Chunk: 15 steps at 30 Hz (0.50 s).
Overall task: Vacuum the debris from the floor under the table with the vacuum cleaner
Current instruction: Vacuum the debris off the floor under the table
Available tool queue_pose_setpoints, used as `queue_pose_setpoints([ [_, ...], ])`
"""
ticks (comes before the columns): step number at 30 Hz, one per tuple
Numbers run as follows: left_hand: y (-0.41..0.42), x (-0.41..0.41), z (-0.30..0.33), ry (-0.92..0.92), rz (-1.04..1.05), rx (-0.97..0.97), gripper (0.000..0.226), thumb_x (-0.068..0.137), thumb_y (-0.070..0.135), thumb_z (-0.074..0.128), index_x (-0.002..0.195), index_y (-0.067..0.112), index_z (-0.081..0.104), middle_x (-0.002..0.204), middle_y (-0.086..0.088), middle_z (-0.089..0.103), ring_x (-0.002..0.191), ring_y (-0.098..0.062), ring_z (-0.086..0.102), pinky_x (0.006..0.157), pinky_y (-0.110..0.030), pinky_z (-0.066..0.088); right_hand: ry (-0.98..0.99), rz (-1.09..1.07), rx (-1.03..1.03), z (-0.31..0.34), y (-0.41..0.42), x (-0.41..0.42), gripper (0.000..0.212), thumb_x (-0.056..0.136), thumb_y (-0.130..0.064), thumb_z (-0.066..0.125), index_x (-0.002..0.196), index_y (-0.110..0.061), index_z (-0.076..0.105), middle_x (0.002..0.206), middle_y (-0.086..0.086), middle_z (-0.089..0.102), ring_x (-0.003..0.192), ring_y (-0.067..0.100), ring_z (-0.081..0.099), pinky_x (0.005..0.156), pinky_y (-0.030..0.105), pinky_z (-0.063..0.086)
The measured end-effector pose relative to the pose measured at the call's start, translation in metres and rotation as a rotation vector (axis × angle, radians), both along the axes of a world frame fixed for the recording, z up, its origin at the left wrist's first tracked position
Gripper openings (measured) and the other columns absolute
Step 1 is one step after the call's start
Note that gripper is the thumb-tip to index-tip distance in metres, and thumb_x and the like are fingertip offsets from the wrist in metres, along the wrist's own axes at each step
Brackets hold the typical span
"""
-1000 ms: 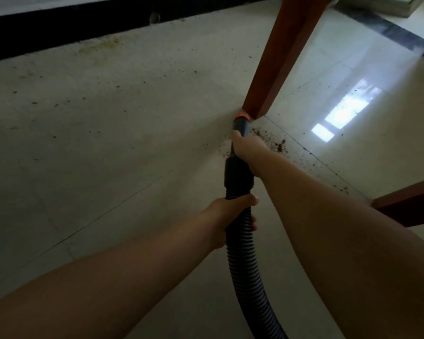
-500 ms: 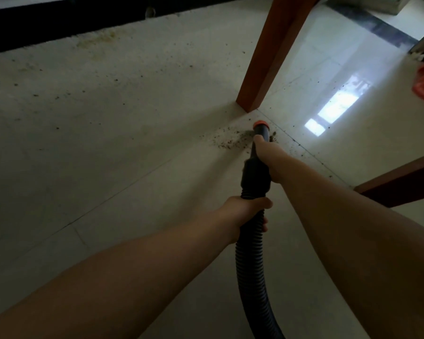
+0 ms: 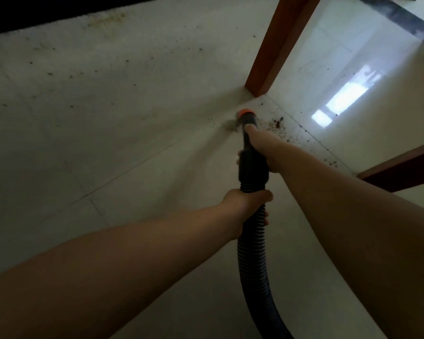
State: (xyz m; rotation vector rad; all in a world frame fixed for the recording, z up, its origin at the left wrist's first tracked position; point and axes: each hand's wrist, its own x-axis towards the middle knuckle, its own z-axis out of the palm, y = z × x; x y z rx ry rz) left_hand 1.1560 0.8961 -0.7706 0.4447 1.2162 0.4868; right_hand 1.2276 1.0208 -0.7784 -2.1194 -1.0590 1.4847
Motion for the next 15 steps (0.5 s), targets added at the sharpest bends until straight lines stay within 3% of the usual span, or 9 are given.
queue_pose_setpoints([
  [5, -0.008, 0.019, 0.0, -0.011, -0.016, 0.0, 0.014, 0.085, 0.013, 0.066, 0.086, 0.002, 0.057, 0.068, -0.01, 0.057, 0.052, -0.021, 0.056, 0.046, -0.027, 0.049, -0.097, -0.129, -0.004, -0.003, -0.008, 0.029, 0.05, 0.091, -0.053, 0.044, 0.094, -0.002, 0.043, 0.108, 0.021, 0.066, 0.095, 0.036, 0.068, 0.09, 0.05, 0.055],
  [12, -0.026, -0.006, -0.007, -0.006, 0.191, -0.019, 0.012, 0.088, 0.012, 0.063, 0.094, 0.004, 0.056, 0.069, -0.01, 0.056, 0.053, -0.021, 0.055, 0.043, -0.024, 0.05, 0.01, 0.185, 0.0, 0.003, -0.025, -0.036, 0.045, 0.095, -0.048, 0.043, 0.102, -0.003, 0.045, 0.112, 0.027, 0.064, 0.1, 0.043, 0.066, 0.09, 0.055, 0.054],
  [15, -0.036, -0.01, -0.003, -0.04, 0.169, -0.025, 0.012, 0.088, 0.012, 0.062, 0.094, 0.004, 0.055, 0.069, -0.01, 0.055, 0.054, -0.02, 0.055, 0.041, -0.022, 0.05, 0.011, 0.239, -0.015, 0.006, -0.033, -0.044, 0.048, 0.095, -0.048, 0.042, 0.106, -0.001, 0.046, 0.112, 0.028, 0.063, 0.1, 0.043, 0.065, 0.091, 0.056, 0.054],
])
